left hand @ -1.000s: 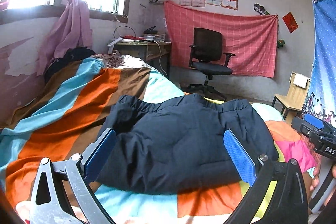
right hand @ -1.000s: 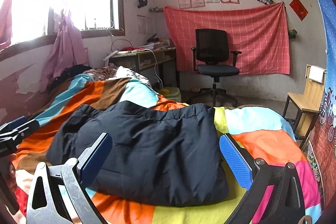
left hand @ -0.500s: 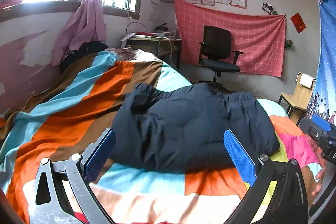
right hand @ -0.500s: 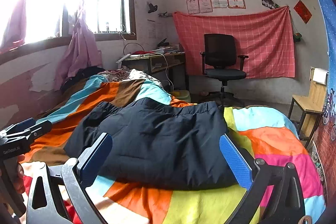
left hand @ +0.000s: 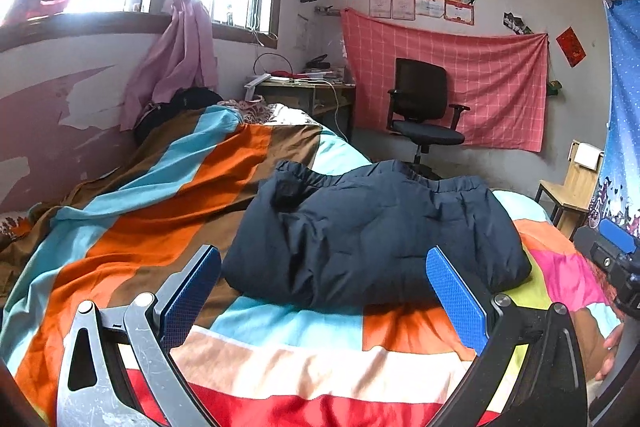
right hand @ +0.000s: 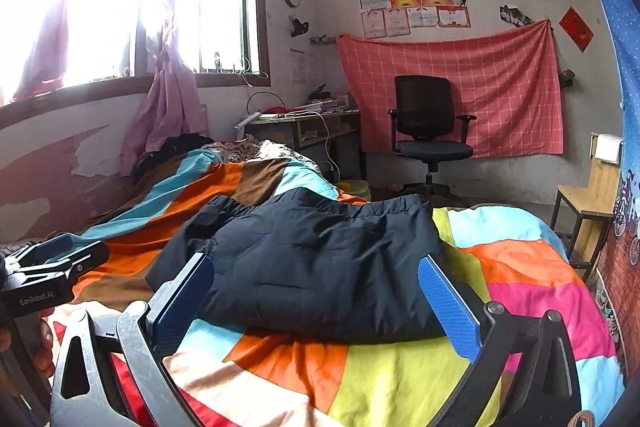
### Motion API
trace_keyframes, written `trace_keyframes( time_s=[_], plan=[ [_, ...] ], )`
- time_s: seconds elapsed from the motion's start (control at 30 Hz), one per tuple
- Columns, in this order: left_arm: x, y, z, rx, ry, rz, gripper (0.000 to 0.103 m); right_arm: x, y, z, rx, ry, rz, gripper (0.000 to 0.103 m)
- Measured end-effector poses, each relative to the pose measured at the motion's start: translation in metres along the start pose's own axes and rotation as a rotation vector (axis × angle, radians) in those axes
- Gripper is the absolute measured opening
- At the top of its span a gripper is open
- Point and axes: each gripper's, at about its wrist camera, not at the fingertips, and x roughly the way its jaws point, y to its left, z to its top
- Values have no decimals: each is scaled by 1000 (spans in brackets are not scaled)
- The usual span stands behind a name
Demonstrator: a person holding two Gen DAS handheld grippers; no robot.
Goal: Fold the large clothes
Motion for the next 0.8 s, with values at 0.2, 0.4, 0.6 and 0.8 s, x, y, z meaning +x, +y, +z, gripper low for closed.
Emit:
trace_keyframes(
  time_s=[0.2,0.4,0.6,0.8],
  plan=[
    [-4,-2,-23,-30,22,-25,101,-9,8,-12,-1,5,-5,103],
    [-5,-12,-41,0,46,-39,101,-14,16,-34,-19,19,-18,103],
    [-5,-16,-48,30,36,-38,101,-17,14,-53,-23,51,-23,103],
    [0,-18,-60,56,64,-29,101,-17,6,-62,-1,67,-31,103]
  ],
)
